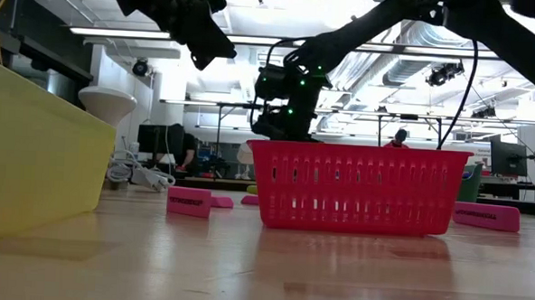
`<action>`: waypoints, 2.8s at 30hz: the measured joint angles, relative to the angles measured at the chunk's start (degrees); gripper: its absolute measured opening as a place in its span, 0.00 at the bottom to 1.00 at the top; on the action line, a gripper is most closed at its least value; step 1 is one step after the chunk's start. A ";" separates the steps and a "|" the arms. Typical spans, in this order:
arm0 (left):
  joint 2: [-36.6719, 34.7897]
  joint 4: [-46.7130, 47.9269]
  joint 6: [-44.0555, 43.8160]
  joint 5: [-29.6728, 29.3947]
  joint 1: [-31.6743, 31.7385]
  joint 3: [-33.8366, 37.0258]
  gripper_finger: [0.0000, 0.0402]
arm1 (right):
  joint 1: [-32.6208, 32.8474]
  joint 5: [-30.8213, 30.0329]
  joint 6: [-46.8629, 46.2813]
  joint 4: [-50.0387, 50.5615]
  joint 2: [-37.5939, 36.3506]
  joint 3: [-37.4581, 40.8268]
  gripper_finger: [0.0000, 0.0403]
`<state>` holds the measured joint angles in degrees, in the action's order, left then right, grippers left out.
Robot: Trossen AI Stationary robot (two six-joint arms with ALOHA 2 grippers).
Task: Pick & Place School Supplies
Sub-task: Put the top bright green hole punch into the green bin
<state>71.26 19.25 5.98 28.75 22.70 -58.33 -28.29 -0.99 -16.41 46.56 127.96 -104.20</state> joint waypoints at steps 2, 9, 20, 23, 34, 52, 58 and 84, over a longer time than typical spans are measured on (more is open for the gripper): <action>0.00 -0.02 0.00 0.00 0.00 0.00 0.17 | 0.01 0.04 -0.03 -0.08 0.31 0.00 0.30; -0.02 0.02 -0.24 -0.05 0.00 0.00 0.17 | -0.38 2.34 -0.29 0.24 1.18 0.00 0.30; -0.01 0.02 -0.44 -0.07 0.00 0.00 0.17 | -2.31 9.49 -3.16 2.42 1.16 0.00 0.30; 0.00 0.02 -0.44 -0.09 0.00 0.00 0.17 | -3.09 9.64 -3.30 2.70 1.16 0.00 0.30; -0.01 0.02 -0.44 -0.07 0.00 0.00 0.17 | -4.00 12.34 -3.30 1.46 1.16 0.00 0.30; -0.01 0.02 -0.43 0.11 -0.01 0.00 0.17 | -4.81 11.87 -3.32 1.52 1.66 0.00 0.30; 0.00 0.02 -0.42 0.22 0.00 0.00 0.17 | -4.17 13.18 -0.14 2.76 1.66 0.00 0.30; 0.00 0.02 -0.42 0.19 -0.01 0.00 0.17 | 0.93 0.22 9.82 7.06 1.30 -0.55 0.30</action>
<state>71.26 19.27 5.56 28.94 22.69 -58.33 -27.36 -0.78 -6.58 53.62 129.26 -104.75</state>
